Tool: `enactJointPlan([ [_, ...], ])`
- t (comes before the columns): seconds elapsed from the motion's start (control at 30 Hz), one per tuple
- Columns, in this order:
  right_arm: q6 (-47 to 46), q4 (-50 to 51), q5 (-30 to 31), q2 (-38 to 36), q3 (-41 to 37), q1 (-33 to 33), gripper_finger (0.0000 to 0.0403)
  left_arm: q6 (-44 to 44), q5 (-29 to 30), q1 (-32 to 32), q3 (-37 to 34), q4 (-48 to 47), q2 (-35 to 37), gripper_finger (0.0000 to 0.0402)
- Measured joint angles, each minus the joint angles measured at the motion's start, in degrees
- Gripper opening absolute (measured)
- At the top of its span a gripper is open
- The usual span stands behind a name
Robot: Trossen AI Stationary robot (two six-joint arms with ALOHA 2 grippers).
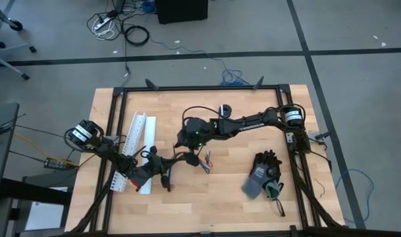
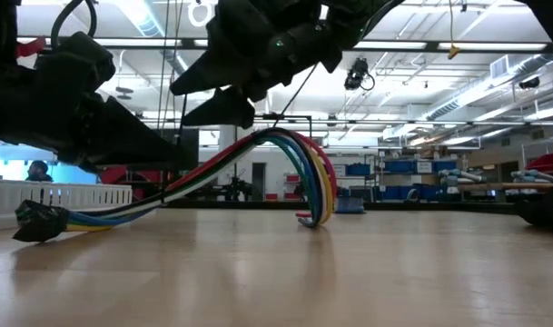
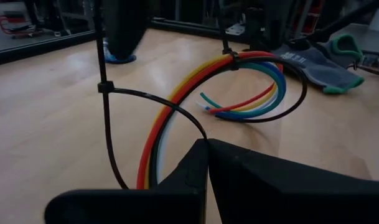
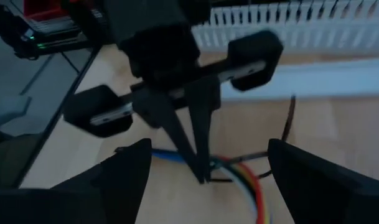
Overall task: Ziptie cables
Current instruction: Wrap the cables together using a ziptie
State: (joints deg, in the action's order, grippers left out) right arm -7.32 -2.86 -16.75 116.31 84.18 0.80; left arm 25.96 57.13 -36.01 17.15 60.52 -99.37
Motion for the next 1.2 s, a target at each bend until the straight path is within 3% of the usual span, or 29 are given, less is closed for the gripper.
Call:
enactJointPlan([
  [0.57,4.99,0.16,8.03,0.0,-0.02,0.05,0.0305,-0.07,-0.06,0.0,0.0,0.18,0.0,0.0],
  [1.0,4.59,-1.62,8.85,0.02,-0.02,0.09,0.0304,-0.13,-0.2,0.0,0.0,0.2,0.0,0.0],
  [1.2,5.93,-3.02,9.7,0.02,-0.02,0.09,0.0266,-0.13,-0.2,0.0,0.0,0.2,0.0,0.0],
])
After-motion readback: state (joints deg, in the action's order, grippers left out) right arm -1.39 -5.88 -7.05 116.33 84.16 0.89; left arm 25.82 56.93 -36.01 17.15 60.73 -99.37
